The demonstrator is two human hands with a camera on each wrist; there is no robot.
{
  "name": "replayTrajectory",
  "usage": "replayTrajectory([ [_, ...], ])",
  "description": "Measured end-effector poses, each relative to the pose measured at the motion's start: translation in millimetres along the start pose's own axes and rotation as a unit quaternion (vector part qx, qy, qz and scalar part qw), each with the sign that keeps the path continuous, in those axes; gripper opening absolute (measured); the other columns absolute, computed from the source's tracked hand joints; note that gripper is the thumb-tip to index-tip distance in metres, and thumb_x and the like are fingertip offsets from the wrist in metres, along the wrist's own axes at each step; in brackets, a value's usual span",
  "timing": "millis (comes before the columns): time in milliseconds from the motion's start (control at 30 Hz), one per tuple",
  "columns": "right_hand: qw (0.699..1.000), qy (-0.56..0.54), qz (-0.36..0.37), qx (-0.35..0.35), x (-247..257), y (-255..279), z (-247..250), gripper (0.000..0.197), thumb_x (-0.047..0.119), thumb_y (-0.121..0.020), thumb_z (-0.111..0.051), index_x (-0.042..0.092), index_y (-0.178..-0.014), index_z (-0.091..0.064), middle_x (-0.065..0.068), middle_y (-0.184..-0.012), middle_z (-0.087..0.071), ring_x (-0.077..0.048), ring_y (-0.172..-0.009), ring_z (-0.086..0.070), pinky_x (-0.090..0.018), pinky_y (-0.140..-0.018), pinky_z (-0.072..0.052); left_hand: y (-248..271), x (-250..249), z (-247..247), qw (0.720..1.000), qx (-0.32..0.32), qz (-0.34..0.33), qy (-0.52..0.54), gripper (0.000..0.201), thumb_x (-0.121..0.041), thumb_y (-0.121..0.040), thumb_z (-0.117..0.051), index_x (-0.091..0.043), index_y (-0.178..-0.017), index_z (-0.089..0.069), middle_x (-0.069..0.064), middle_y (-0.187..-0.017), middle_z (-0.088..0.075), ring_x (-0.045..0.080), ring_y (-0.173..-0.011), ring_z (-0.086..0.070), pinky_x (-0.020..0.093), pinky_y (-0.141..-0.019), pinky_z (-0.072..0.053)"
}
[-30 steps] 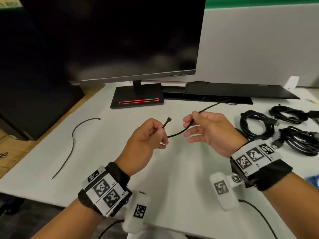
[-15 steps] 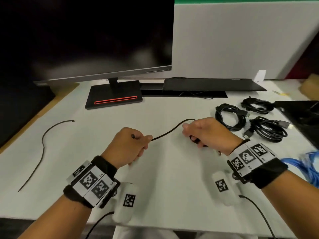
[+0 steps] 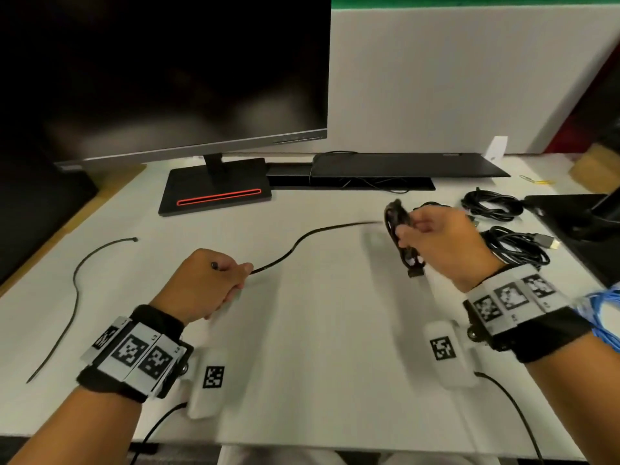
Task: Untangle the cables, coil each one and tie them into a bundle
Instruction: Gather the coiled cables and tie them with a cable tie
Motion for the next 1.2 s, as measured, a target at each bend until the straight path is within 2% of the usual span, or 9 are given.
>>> replayTrajectory([
  [100, 0.973, -0.213, -0.092, 0.001, -10.8, 4.5, 4.4, 0.008, 0.011, -0.095, -0.064, 0.007, -0.089, -0.068, -0.007, -0.083, -0.073, -0.027, -0.091, -0.073, -0.042, -0.079, -0.061, 0.1, -2.1, 0.5, 1.000, -0.003, -0.008, 0.010, 0.043, -0.032, -0.097, -0.062, -0.004, -0.064, -0.064, 0.001, -0.047, -0.051, 0.012, -0.039, -0.042, 0.027, -0.043, -0.036],
  [200, 0.953, -0.280, -0.102, 0.049, -6.0, 12.6, -8.8, 0.011, 0.008, -0.097, -0.060, 0.008, -0.087, -0.066, -0.010, -0.091, -0.068, -0.029, -0.094, -0.071, -0.045, -0.082, -0.060, 2.3, -7.0, -3.5, 1.000, -0.006, -0.016, 0.006, 0.043, -0.031, -0.097, -0.061, -0.005, -0.063, -0.064, 0.000, -0.046, -0.051, 0.009, -0.038, -0.042, 0.024, -0.040, -0.036],
  [333, 0.947, -0.292, -0.098, 0.087, 3.9, 25.4, -30.5, 0.009, 0.007, -0.096, -0.061, 0.002, -0.097, -0.068, -0.014, -0.092, -0.066, -0.027, -0.092, -0.067, -0.042, -0.081, -0.061, 4.4, -15.7, -7.8, 0.999, -0.034, -0.035, 0.021, 0.044, -0.027, -0.098, -0.061, -0.006, -0.059, -0.062, -0.003, -0.043, -0.052, 0.005, -0.034, -0.041, 0.012, -0.037, -0.033],
  [500, 0.946, -0.282, -0.075, 0.143, 19.5, 44.7, -66.7, 0.015, 0.002, -0.088, -0.067, 0.002, -0.104, -0.069, -0.018, -0.093, -0.067, -0.027, -0.094, -0.064, -0.047, -0.099, -0.050, 9.1, -27.1, -19.8, 0.997, -0.050, -0.059, 0.031, 0.046, -0.028, -0.098, -0.061, -0.008, -0.057, -0.062, -0.002, -0.043, -0.053, 0.005, -0.035, -0.044, 0.012, -0.043, -0.036],
  [600, 0.945, -0.259, -0.052, 0.194, 30.0, 55.8, -91.0, 0.020, -0.002, -0.084, -0.071, -0.001, -0.104, -0.071, -0.028, -0.103, -0.068, -0.026, -0.091, -0.065, -0.045, -0.098, -0.051, 13.8, -36.2, -29.6, 0.994, -0.039, -0.071, 0.067, 0.044, -0.030, -0.097, -0.063, -0.010, -0.057, -0.064, 0.000, -0.045, -0.054, 0.007, -0.038, -0.046, 0.016, -0.043, -0.038],
  [800, 0.942, -0.242, -0.023, 0.233, 38.2, 65.7, -118.1, 0.023, 0.001, -0.079, -0.078, 0.004, -0.102, -0.074, -0.012, -0.095, -0.077, -0.020, -0.088, -0.074, -0.023, -0.079, -0.057, 27.4, -61.6, -53.4, 0.973, 0.025, -0.104, 0.204, 0.039, -0.033, -0.099, -0.056, -0.008, -0.075, -0.072, 0.004, -0.064, -0.067, 0.013, -0.056, -0.057, 0.026, -0.045, -0.045],
  [967, 0.951, -0.235, 0.033, 0.198, 47.0, 65.3, -113.3, 0.019, 0.001, -0.079, -0.079, 0.014, -0.093, -0.078, -0.004, -0.087, -0.078, -0.016, -0.084, -0.075, -0.020, -0.074, -0.056, 26.6, -52.1, -58.6, 0.966, -0.002, -0.051, 0.252, 0.043, -0.051, -0.085, -0.066, -0.009, -0.082, -0.076, 0.017, -0.080, -0.071, 0.019, -0.069, -0.064, 0.033, -0.055, -0.051],
  [1100, 0.958, -0.210, 0.048, 0.191, 45.9, 68.5, -116.6, 0.021, 0.006, -0.082, -0.078, 0.018, -0.099, -0.078, -0.002, -0.091, -0.078, -0.019, -0.088, -0.074, -0.023, -0.081, -0.057, 23.1, -45.6, -62.9, 0.960, -0.010, -0.021, 0.279, 0.025, -0.039, -0.087, -0.073, -0.017, -0.079, -0.078, 0.010, -0.086, -0.077, 0.025, -0.083, -0.073, 0.030, -0.061, -0.052],
  [1200, 0.950, -0.234, -0.024, 0.205, 34.5, 66.4, -121.6, 0.017, 0.022, -0.088, -0.073, 0.016, -0.104, -0.077, -0.003, -0.096, -0.078, -0.015, -0.090, -0.073, -0.026, -0.084, -0.058, 23.2, -44.0, -60.4, 0.953, -0.012, -0.019, 0.302, 0.022, -0.031, -0.087, -0.073, -0.011, -0.079, -0.077, 0.010, -0.082, -0.076, 0.017, -0.075, -0.073, 0.022, -0.055, -0.050],
])
Point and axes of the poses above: each hand's wrist, its own y-axis away from the middle knuckle, its own z-axis out of the back of the hand, x = y × z, the point moved 10 cm from there along -y, towards the middle knuckle
